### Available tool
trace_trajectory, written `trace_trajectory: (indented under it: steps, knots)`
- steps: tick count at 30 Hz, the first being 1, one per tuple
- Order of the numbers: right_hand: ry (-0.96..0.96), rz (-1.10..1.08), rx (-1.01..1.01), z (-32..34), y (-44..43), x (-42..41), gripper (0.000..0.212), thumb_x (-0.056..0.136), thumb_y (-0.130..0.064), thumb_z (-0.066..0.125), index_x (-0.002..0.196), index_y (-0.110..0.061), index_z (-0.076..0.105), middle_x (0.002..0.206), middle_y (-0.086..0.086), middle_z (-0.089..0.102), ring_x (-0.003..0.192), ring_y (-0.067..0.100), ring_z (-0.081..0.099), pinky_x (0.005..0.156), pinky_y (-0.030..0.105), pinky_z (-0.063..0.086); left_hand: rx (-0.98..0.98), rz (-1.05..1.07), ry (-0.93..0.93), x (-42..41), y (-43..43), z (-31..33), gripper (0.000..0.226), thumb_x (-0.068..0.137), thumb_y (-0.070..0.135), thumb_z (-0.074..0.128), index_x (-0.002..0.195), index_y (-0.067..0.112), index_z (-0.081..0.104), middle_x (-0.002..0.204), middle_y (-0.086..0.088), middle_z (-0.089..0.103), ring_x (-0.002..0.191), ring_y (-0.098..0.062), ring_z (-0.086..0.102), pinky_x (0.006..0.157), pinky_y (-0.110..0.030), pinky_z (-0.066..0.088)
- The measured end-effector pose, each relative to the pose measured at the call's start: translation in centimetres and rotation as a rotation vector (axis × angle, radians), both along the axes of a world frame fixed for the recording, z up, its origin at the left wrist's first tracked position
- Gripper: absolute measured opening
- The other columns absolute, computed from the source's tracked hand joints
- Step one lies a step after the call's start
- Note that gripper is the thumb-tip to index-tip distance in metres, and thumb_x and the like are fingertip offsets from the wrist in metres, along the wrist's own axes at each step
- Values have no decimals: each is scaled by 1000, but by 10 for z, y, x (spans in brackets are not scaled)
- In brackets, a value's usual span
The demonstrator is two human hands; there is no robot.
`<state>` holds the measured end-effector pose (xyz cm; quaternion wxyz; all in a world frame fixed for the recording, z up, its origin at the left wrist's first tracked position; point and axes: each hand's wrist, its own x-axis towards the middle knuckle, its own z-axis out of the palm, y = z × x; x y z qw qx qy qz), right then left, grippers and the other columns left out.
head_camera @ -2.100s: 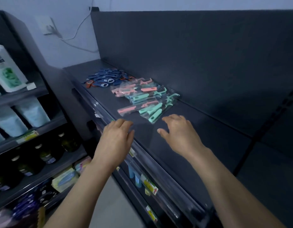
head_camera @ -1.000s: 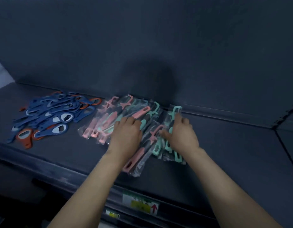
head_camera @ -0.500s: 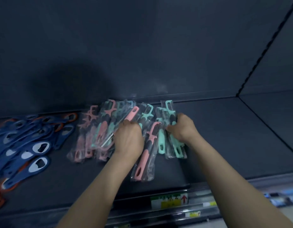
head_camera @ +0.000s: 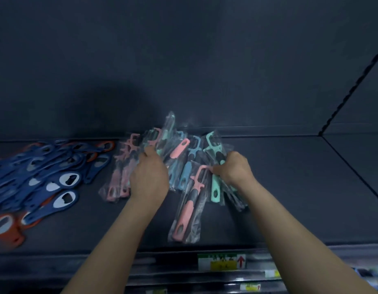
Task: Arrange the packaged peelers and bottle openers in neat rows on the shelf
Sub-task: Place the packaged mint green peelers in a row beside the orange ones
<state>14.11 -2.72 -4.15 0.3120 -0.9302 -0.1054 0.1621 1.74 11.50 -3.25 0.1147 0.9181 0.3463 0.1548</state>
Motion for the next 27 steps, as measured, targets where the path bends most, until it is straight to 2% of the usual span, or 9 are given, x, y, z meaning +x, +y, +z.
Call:
trace_trajectory:
  steps: [4,6,8,13,15,17,21,23,27]
  knots:
    - [-40,32,-98,2,8,0,31,80,-33,71,71,-11,50,81,5,58,67,21,53,60,27,40,-51,81,34,-4,14,-2,34,91,13,53,118,-2,40,115,-23,57,101,-40,57,66,-34,29]
    - [-56,50,-145,3,12,0,26,81,-28,69,87,-6,55,91,8,62,77,25,58,63,27,40,-69,92,22,-6,19,-1,36,92,26,54,115,0,45,113,-22,59,101,-40,56,66,-33,29]
    - [-55,39,-156,4,15,1,39,80,-23,68,109,-2,55,105,11,63,92,29,62,67,26,42,-79,91,4,-7,23,0,35,93,31,50,112,1,48,110,-23,60,98,-40,57,66,-34,30]
    - [3,-11,-58,8,17,7,54,77,-20,71,120,1,45,116,16,58,107,35,58,77,32,45,-71,141,36,-12,38,0,37,95,31,45,110,-3,51,113,-26,53,102,-41,52,74,-42,39]
    - [11,-3,-13,8,17,9,36,78,-15,68,107,-2,52,109,15,60,100,34,60,73,32,47,-79,133,63,-12,42,-1,40,93,32,48,111,-4,52,115,-26,52,104,-41,50,80,-44,42]
    - [8,7,6,9,18,11,9,77,-11,64,80,-7,57,90,10,62,84,29,63,62,28,44,-133,98,43,-11,45,0,41,89,36,55,104,-3,55,110,-25,56,100,-39,53,78,-42,43]
    - [32,3,73,13,23,12,15,74,-13,63,63,-12,53,68,1,55,63,20,58,49,23,39,-80,40,8,-4,47,6,34,81,27,64,102,1,58,108,-21,58,102,-36,52,84,-41,43]
    - [28,-11,125,15,25,11,7,74,-14,62,73,-11,56,74,1,57,64,18,58,51,23,42,-44,0,-2,1,45,7,22,82,20,61,95,3,57,103,-19,60,98,-35,54,78,-38,40]
    - [-25,-8,177,17,27,10,34,78,-18,62,107,-10,47,98,5,54,87,26,55,68,28,41,-6,-42,72,12,39,8,24,84,22,63,97,1,59,103,-19,60,96,-34,56,67,-31,35]
